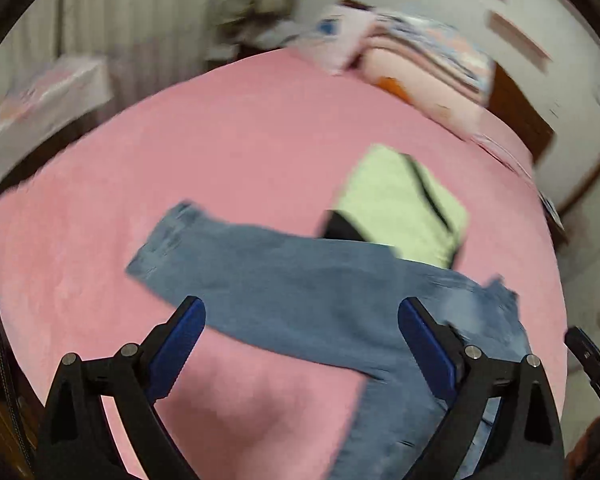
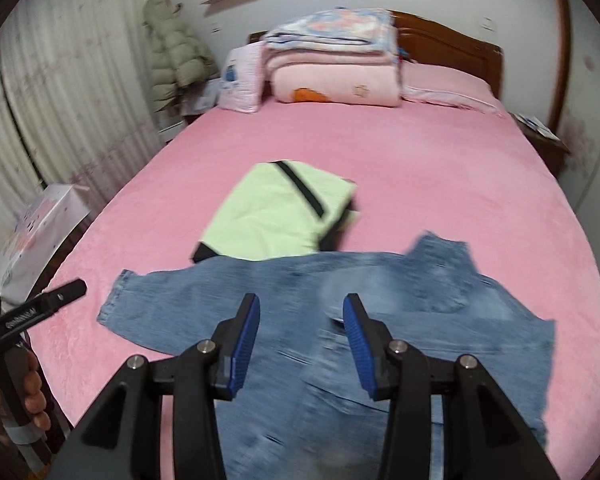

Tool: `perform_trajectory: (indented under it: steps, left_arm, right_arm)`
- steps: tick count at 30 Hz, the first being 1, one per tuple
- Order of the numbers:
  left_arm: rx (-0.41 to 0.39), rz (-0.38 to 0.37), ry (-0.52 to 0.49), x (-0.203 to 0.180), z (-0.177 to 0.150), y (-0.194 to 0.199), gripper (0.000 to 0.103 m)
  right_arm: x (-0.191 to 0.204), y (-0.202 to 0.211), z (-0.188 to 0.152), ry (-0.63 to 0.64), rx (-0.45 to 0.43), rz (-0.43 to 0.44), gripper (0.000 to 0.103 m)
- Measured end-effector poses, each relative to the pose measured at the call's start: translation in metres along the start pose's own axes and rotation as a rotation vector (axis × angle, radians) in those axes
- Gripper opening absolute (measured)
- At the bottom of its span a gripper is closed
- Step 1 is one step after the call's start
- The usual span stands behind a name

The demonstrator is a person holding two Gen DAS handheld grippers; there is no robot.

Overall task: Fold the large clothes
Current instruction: 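Move the left tool to the cuff of the other sleeve, then grasp the sleeve cuff with the left tool, fold it across the jacket front, release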

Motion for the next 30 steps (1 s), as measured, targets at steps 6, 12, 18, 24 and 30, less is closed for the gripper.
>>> perform_trajectory:
  steps: [6, 12, 18, 24, 30]
  left_arm:
    - [0.059, 0.008, 0.148, 0.106, 0.005, -0.070, 0.096]
    - [0.126, -0.016, 0.227, 0.152, 0.006, -0.138, 0.096]
    - [0.178, -0.056, 0.307, 0.176, 0.007, -0.185, 0.096]
    - [0.180, -0.054, 0.318, 0.180, 0.011, -0.212, 0.096]
    - [0.153, -0.014, 0.270, 0.171, 0.023, -0.215, 0.077]
  right_arm:
    - [0.077, -0.072, -0.003, 0.024, 0.073, 0.028, 0.043]
    - [0.125, -0.134, -0.009, 0.045, 0.141, 0.011, 0.043]
    - [0.152, -0.177, -0.013, 0.074, 0.191, -0.004, 0.043]
    - [0.158, -0.195, -0.016, 0.062, 0.230, -0.002, 0.043]
    - [0.156, -0.202, -0.018, 0.039, 0.254, 0.002, 0.044]
Point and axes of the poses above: each gripper's, at about its wrist camera, not at the fingertips, and y roughly against the way its jaws point, x to its left, z to its top, the point moved 5 cm from there along -y, roughly the way its jaws point, and after that the axes turned 12 degrees about x, right-handed, at the moved point
